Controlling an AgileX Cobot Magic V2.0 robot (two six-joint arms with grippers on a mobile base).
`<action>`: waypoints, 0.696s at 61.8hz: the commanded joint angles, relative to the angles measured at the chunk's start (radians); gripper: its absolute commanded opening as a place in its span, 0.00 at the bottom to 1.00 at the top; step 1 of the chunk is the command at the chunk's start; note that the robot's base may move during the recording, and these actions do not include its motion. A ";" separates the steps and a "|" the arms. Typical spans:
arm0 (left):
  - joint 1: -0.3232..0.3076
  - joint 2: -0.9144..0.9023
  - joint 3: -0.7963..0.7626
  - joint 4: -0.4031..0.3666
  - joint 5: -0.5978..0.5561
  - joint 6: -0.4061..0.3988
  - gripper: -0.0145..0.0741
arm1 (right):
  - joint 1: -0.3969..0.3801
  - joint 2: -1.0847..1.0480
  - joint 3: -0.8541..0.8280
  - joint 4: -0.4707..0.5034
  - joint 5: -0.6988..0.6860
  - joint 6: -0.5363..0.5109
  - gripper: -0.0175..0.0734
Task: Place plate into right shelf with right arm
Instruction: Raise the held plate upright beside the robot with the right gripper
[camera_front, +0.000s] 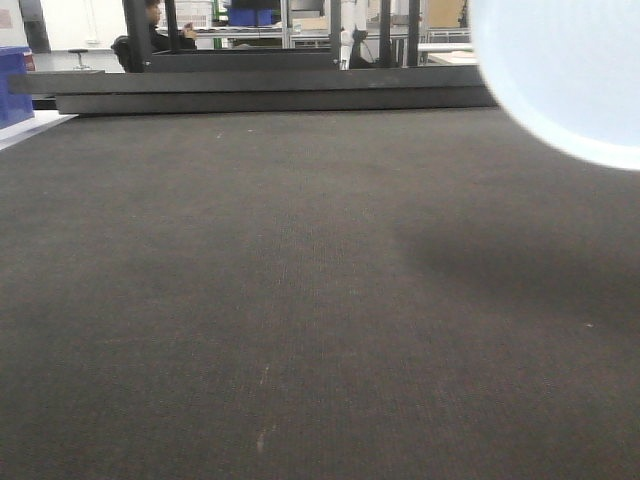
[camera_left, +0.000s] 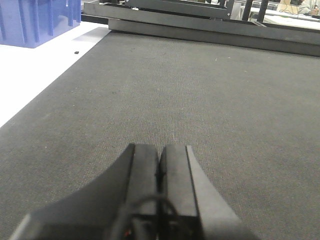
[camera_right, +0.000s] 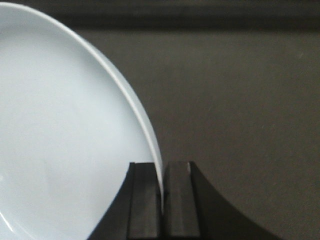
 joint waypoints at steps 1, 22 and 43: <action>-0.002 -0.010 0.010 -0.008 -0.090 -0.007 0.02 | -0.009 -0.071 0.019 0.011 -0.147 -0.011 0.25; -0.002 -0.010 0.010 -0.008 -0.090 -0.007 0.02 | -0.009 -0.290 0.075 0.011 -0.147 -0.011 0.25; -0.002 -0.010 0.010 -0.008 -0.090 -0.007 0.02 | -0.009 -0.294 0.075 0.011 -0.132 -0.011 0.25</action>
